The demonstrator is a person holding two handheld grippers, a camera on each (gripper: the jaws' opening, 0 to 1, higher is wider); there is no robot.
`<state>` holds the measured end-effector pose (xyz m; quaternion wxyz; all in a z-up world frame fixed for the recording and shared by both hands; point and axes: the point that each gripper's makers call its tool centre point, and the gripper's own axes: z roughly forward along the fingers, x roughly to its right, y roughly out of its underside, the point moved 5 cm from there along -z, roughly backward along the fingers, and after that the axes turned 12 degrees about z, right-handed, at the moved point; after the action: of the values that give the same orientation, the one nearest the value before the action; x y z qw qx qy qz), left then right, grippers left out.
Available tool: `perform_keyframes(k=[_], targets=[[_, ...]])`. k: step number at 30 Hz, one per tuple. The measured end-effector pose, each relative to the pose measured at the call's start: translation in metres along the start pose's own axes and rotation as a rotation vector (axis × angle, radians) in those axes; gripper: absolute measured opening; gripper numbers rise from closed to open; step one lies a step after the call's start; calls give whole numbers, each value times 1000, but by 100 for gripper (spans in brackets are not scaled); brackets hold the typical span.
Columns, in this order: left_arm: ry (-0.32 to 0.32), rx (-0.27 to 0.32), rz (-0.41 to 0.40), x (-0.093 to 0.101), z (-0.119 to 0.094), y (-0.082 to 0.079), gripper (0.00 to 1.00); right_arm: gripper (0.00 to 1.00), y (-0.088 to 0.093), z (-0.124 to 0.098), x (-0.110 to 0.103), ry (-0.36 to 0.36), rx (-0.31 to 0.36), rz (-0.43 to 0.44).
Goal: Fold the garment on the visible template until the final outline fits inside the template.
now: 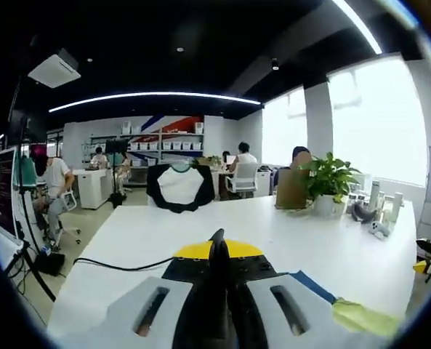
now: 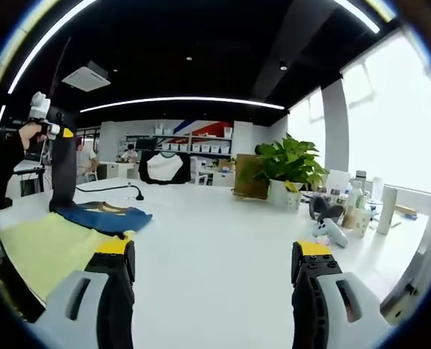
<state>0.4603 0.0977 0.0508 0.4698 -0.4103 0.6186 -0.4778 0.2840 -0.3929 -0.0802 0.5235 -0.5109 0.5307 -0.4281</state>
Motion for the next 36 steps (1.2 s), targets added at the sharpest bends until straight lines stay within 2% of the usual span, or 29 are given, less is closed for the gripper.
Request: perform_keyframes(k=[11, 13, 14, 16, 19, 21, 23, 29, 33, 36], targets=[[56, -44, 61, 53, 36, 19, 4, 91, 3, 0, 3, 4, 4, 16], [83, -37, 87, 64, 46, 23, 4, 91, 4, 2, 3, 3, 1, 28], [92, -72, 67, 71, 49, 30, 4, 91, 4, 3, 3, 1, 2, 35], [118, -70, 60, 81, 55, 35, 4, 90, 5, 4, 1, -7, 3, 47], [117, -106, 101, 94, 63, 50, 4, 90, 5, 3, -2, -13, 0, 40], [128, -126, 96, 103, 69, 60, 4, 90, 5, 2, -1, -11, 2, 42], [183, -150, 81, 118, 72, 69, 4, 90, 3, 0, 0, -13, 18, 53], [147, -202, 65, 127, 88, 92, 4, 89, 1, -1, 7, 8, 14, 41], [157, -211, 16, 136, 93, 103, 4, 89, 3, -2, 9, 9, 9, 48], [162, -211, 65, 146, 95, 107, 4, 90, 1, -1, 8, 6, 10, 42]])
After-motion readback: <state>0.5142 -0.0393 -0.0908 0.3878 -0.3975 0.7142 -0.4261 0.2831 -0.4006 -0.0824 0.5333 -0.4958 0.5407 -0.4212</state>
